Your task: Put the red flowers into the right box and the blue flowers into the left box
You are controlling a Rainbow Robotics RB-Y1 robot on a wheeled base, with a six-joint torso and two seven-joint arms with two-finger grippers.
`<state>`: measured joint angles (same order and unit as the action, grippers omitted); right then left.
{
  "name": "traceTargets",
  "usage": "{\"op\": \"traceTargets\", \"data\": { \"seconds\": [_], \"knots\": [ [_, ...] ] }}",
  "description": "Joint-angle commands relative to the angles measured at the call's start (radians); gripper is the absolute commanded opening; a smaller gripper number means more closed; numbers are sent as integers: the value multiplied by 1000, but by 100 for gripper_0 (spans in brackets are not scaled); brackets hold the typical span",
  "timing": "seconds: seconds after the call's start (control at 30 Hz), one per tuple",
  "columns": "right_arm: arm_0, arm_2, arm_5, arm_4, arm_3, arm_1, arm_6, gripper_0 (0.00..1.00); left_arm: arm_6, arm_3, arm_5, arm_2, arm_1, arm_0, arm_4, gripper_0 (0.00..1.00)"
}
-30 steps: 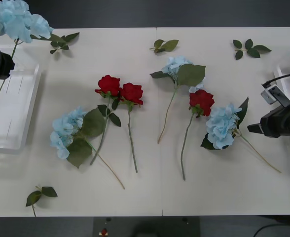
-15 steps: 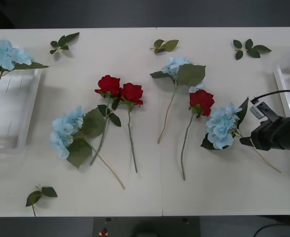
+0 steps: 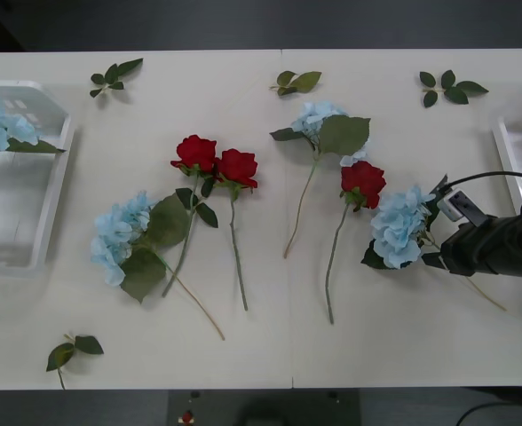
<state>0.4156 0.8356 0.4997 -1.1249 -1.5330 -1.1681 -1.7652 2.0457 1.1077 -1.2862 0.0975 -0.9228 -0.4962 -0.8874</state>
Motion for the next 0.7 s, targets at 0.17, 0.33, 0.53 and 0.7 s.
{"op": "traceTargets", "data": {
  "seconds": [0.17,0.33,0.53,0.7],
  "knots": [
    [97,79,-3,37,47,31,-10,80,-27,-19,159,-117,-30,-18,30,94],
    [103,79,-3,71,57,42,-3,18,-30,29,125,-122,-25,-21,16,100],
    [104,79,-3,100,57,42,1,0,-52,133,-4,-91,-24,-28,-24,100],
    [106,79,-3,103,59,42,0,0,-108,224,-117,-68,-24,-30,-102,100]
  ]
}}
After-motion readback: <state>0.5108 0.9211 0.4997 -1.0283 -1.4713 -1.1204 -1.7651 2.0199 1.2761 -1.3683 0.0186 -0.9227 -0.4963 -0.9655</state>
